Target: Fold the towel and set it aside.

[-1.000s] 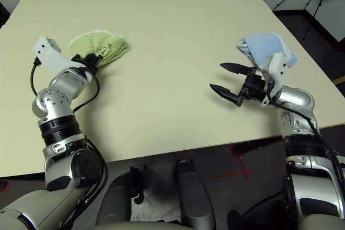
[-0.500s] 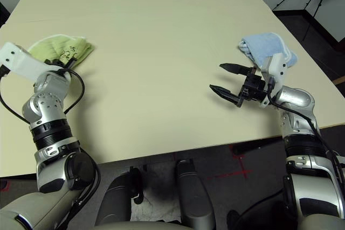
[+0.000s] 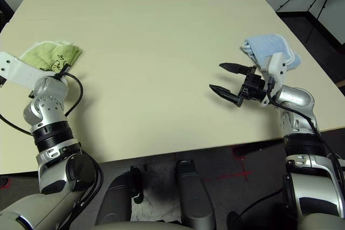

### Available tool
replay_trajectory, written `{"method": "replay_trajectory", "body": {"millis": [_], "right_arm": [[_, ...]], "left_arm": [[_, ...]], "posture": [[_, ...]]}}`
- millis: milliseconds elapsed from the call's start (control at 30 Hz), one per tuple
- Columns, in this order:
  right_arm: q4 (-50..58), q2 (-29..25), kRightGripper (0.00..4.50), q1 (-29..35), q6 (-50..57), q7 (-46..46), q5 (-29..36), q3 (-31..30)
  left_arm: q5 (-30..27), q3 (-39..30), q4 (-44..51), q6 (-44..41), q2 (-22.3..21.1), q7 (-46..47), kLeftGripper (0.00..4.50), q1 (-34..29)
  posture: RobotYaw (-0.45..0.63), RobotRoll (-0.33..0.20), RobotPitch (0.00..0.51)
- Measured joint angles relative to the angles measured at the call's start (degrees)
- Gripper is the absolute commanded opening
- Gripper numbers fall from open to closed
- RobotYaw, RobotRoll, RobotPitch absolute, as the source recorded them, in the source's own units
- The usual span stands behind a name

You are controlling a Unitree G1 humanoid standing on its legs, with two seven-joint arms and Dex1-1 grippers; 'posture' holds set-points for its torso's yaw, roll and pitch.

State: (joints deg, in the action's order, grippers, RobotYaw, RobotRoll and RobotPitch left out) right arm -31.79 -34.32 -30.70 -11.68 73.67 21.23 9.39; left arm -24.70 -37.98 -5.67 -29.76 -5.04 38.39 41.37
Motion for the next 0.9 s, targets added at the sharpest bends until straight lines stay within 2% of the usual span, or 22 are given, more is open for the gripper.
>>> {"method": "replay_trajectory", "body": {"millis": [567, 900], "right_arm": [[-0.51, 0.01, 4.50, 0.08, -0.23, 0.45, -0.01, -0.01], [-0.51, 0.01, 4.50, 0.47, -0.36, 0.52, -0.01, -0.01]], "left_arm": [[-0.40, -0.13, -8.53, 7.62, 0.07, 1.91, 0.01, 5.22], [-0.79, -0.12, -10.37, 9.41, -0.46, 2.40, 0.01, 5.51]], "posture": [[-0.21, 0.000, 0.198], [-0.21, 0.000, 0.201]]}}
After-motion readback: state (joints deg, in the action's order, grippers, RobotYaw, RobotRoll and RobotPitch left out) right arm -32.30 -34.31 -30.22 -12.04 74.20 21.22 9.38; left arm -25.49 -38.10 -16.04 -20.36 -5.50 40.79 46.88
